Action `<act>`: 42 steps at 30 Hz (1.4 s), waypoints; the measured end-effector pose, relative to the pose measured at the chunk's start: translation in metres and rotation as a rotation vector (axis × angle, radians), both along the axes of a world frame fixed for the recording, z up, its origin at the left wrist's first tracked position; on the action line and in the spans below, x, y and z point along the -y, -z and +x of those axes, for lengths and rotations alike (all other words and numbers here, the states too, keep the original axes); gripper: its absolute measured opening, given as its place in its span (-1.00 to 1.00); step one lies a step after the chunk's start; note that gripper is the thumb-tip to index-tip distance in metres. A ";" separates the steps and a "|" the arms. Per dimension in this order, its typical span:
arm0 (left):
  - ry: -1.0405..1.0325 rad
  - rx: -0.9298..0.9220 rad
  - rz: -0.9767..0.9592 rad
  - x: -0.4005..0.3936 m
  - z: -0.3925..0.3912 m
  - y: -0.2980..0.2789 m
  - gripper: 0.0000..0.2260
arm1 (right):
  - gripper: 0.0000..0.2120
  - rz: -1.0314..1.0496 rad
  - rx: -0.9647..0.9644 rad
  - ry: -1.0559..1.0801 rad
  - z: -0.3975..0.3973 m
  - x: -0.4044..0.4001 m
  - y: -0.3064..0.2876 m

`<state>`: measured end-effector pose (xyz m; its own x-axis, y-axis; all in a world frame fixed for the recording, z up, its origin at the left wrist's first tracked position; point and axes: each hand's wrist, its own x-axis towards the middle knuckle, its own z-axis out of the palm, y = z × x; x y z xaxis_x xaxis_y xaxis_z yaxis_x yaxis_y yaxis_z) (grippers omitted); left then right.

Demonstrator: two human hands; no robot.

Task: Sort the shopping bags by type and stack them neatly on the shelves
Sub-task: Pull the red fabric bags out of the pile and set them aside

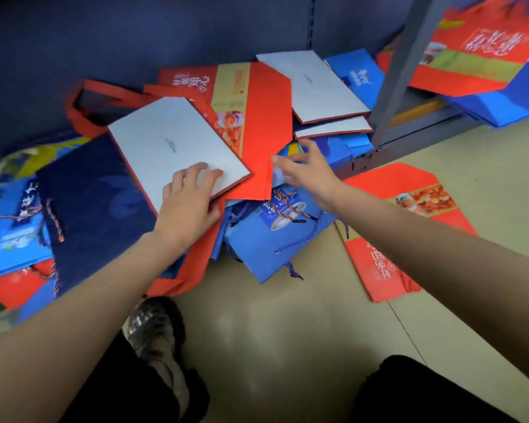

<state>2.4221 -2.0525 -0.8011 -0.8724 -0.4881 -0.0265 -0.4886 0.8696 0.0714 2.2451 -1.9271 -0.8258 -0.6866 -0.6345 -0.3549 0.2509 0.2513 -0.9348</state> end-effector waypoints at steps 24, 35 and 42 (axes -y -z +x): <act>-0.215 0.381 -0.138 0.027 0.025 -0.015 -0.43 | -0.70 0.294 -0.883 0.540 -0.047 -0.051 -0.113; 0.021 -0.254 0.119 -0.045 -0.045 -0.041 -0.46 | -0.62 0.770 -0.813 0.205 -0.097 -0.183 -0.052; 0.178 0.233 -0.049 -0.089 -0.062 0.015 -0.33 | -0.59 1.146 -0.867 -0.092 -0.113 -0.253 -0.030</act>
